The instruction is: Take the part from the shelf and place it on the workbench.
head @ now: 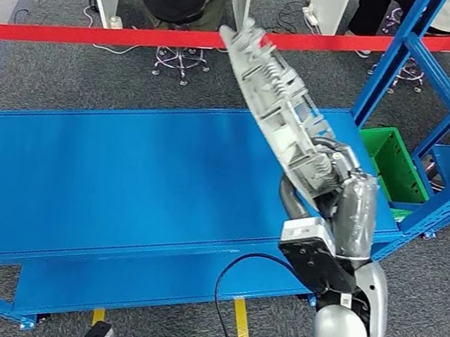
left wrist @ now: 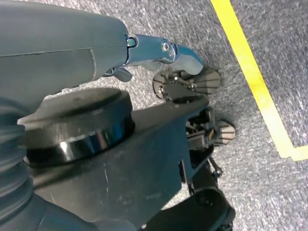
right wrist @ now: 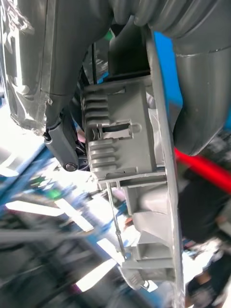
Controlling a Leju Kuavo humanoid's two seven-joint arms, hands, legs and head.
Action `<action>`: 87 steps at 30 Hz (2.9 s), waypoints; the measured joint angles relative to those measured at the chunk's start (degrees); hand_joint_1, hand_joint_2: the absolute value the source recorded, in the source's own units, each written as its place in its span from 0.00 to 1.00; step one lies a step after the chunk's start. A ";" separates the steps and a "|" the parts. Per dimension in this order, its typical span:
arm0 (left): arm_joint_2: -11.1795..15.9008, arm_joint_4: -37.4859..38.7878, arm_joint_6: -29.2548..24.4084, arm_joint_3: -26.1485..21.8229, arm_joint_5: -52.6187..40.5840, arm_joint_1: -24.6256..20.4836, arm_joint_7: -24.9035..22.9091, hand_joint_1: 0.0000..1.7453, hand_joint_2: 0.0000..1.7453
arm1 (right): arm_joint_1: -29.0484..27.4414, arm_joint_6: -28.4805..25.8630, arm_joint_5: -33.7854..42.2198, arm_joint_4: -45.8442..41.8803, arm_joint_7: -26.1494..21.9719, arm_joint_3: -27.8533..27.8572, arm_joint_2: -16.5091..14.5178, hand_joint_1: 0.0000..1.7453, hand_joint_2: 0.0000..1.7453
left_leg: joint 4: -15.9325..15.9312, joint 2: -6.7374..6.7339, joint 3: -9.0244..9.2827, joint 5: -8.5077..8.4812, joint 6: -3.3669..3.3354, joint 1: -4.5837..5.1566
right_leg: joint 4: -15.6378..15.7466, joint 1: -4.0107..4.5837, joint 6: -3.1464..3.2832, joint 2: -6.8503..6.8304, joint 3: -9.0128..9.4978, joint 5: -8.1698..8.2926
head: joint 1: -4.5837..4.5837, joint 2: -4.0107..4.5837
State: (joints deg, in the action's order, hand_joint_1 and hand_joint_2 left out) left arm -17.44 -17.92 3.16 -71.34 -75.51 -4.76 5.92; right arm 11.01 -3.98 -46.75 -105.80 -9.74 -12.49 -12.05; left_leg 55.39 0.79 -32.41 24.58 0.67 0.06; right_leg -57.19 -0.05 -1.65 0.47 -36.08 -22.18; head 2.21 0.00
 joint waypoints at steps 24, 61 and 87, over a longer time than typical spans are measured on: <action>-0.72 -0.01 0.19 0.04 -0.77 -0.02 0.20 0.00 1.00 | -3.39 -2.15 5.15 -13.34 -2.15 -0.56 0.01 1.00 1.00 | 0.20 -0.01 -0.05 0.08 -0.23 0.11 | 0.14 -0.15 -0.14 0.03 0.04 0.12 | 0.00 0.00; -0.70 -0.04 0.50 0.09 -1.40 -0.24 -0.81 0.00 1.00 | -5.02 -0.85 7.20 -14.65 -2.30 -0.78 0.43 1.00 1.00 | 0.28 -0.51 2.49 2.31 -1.61 0.14 | -6.96 -0.42 -1.49 0.02 -5.62 -3.66 | 0.01 0.00; -0.51 -0.03 0.71 0.10 -1.60 -0.39 -0.68 0.00 1.00 | -6.19 3.29 14.36 -15.11 -3.84 0.03 1.22 1.00 1.00 | -0.23 -0.08 6.10 5.19 0.51 -0.09 | -0.69 -0.34 -0.77 -0.16 -2.50 2.54 | 0.45 0.00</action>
State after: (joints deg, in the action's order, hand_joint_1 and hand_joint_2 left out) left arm -17.96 -17.95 3.86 -71.24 -77.11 -5.16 5.24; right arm 4.82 -0.70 -32.40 -120.91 -13.57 -12.45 -10.83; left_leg 55.16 0.71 -26.31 29.77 1.18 -0.03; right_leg -57.88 -0.39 -2.42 0.31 -38.58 -19.65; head 2.67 0.00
